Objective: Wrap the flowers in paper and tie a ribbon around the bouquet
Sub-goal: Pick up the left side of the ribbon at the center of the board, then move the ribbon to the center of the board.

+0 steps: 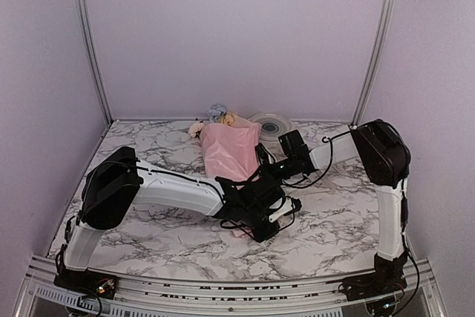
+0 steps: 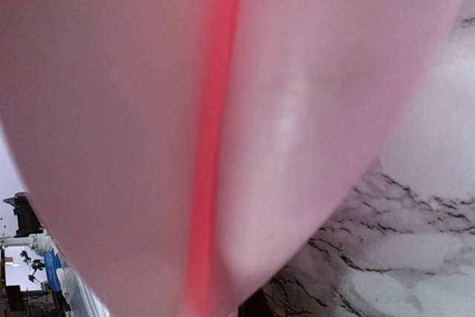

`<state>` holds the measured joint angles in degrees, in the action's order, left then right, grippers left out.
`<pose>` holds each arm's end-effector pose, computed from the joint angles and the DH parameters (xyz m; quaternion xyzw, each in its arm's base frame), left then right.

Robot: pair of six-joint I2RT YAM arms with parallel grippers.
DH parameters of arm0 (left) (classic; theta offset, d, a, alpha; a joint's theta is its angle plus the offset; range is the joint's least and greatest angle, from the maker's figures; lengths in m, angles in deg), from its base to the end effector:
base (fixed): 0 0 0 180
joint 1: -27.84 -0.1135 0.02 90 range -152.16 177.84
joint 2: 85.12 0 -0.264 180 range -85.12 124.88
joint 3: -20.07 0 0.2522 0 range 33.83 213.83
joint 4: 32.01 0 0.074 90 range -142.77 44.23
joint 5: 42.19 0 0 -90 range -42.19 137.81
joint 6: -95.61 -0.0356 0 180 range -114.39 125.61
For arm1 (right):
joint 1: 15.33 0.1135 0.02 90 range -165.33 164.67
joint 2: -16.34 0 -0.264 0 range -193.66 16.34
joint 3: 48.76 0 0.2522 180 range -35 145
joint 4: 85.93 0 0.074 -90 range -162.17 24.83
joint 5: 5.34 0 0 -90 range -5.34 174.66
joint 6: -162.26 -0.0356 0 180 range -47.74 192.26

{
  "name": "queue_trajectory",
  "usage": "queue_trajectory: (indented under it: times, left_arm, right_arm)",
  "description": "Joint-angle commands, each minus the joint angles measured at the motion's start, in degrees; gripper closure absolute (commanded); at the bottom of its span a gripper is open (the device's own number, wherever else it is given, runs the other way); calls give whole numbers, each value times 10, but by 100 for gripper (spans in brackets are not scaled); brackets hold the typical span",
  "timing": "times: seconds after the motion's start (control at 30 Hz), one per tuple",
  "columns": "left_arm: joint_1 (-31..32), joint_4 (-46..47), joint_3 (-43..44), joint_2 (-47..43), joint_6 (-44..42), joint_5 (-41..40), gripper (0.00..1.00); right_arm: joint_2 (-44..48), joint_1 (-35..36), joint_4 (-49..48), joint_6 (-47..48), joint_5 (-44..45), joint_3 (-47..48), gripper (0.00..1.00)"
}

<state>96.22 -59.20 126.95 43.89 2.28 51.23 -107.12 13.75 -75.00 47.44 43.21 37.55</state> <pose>0.1790 -0.4574 0.1406 0.5574 0.7536 -0.2104 0.2779 0.3677 0.2315 0.1065 -0.1590 0.8681 0.4462 0.1485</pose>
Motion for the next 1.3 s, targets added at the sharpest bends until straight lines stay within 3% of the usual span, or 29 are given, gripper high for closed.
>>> queue_trajectory:
  times: [0.0, 0.03, 0.4, 0.57, 0.67, 0.83, 1.27]
  left_arm:
    - [12, -44, -1, 23, -19, 0, 93]
    - [12, -43, -4, 22, -19, -1, 100]
    - [14, -16, -105, -107, -38, 33, 100]
    - [14, -17, -170, -185, -36, -5, 100]
    - [14, -19, -220, -264, -36, -24, 100]
    - [14, 14, -349, -377, -34, 36, 100]
    - [6, 15, -483, -408, 121, 27, 100]
  right_arm:
    - [17, 3, 12, 10, 15, 21, 100]
    - [19, 3, 12, 10, 16, 22, 100]
    - [25, 0, 38, 16, 27, 41, 100]
    - [30, 0, 49, 23, 31, 43, 100]
    - [30, 0, 57, 27, 31, 51, 100]
    - [26, 0, 80, 26, 31, 81, 100]
    - [37, 1, 102, 4, 29, 114, 100]
